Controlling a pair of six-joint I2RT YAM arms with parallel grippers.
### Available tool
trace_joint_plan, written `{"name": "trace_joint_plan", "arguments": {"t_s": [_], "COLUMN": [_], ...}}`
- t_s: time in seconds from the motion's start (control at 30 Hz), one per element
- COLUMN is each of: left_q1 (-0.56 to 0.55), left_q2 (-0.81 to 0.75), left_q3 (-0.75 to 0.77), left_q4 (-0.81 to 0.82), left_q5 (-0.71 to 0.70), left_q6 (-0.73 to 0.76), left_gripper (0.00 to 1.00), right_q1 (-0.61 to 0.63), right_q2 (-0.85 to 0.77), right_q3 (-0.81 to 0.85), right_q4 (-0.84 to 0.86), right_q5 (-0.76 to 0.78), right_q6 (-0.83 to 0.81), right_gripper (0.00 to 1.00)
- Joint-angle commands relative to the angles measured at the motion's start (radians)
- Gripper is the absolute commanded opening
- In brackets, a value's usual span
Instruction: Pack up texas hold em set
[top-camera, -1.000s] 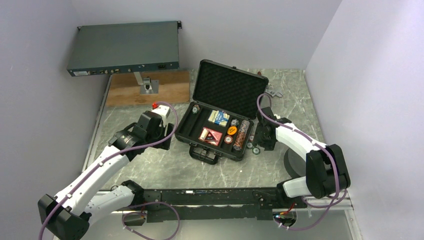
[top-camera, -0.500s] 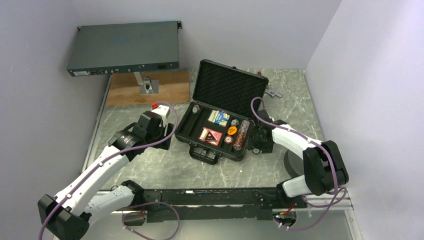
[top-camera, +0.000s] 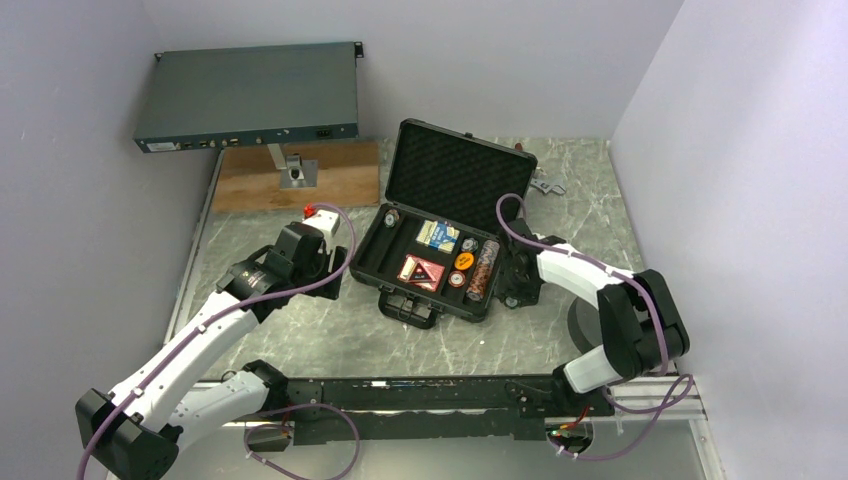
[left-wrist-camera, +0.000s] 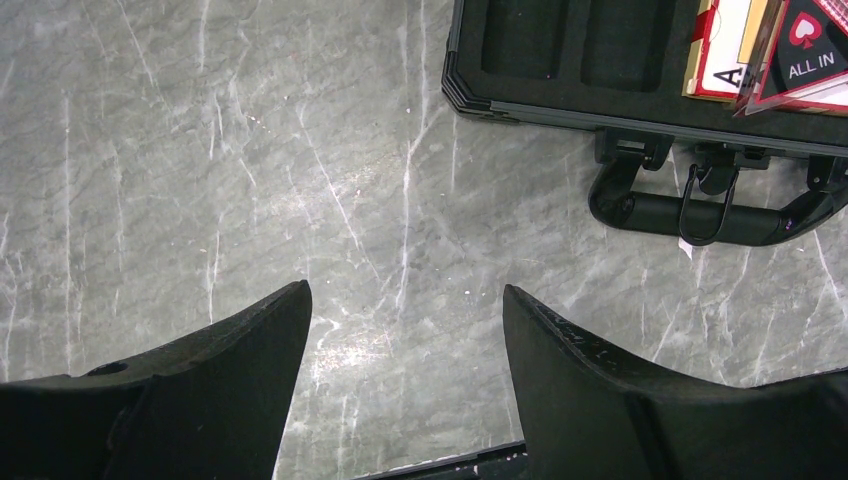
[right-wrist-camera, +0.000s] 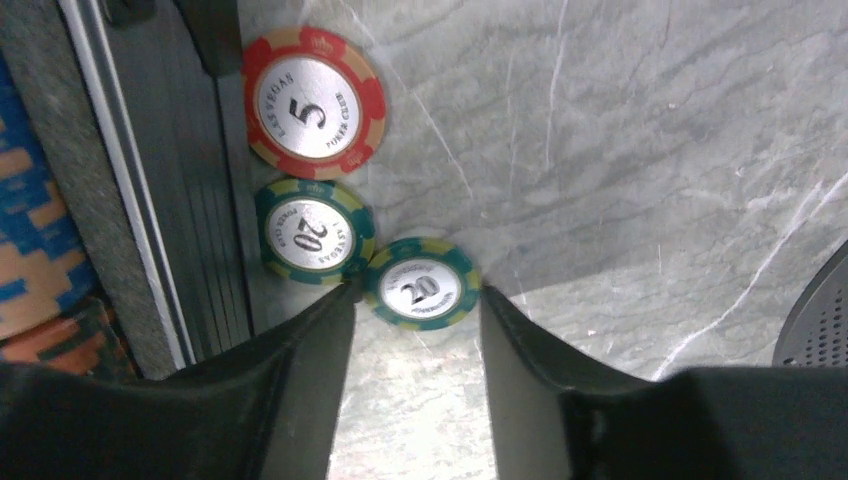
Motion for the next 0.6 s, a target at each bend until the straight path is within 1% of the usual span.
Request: {"name": "trace_joint_plan", "arguments": {"t_s": [0.0,0.17,0.3,0.37,0.4,0.57], "left_q1": [0.006,0.005,0.005,0.005,0.005,0.005], "left_q2": [-0.021,-0.024,-0.032,-0.035,-0.036,-0.04], "left_q3": [0.002,0.002,0.002,0.001,0.002,0.0], "left_q4": [0.013,0.011,0.01,0.01,0.011,0.012], "left_q5": [-0.019,-0.019,-0.021,-0.022,-0.021,-0.018], "left_q6": [0.018,0.017,0.017,0.018,0.016,0.019], "left_gripper": [0.76,0.76,0.76,0.76,0.76,0.75], "right_q1": [0.001,0.016,0.028,0.044,0.049,0.055], "right_q2": [0.069,0.094,0.107,0.12,0.121,0.078], "right_q3": [-0.004,-0.006,-0.029,-0.024,-0.021,0.005], "right_q4": [0.018,0.016,0.028,0.02,0.014,-0.027], "right_q5": [0.053,0.055,0.043,0.054,0.062,0.094], "right_q6": [0.006,0.014,0.032,0.042,0.045,0.051], "right_gripper": [0.47,0.46,0.41,0.36,0.36,0.34]}}
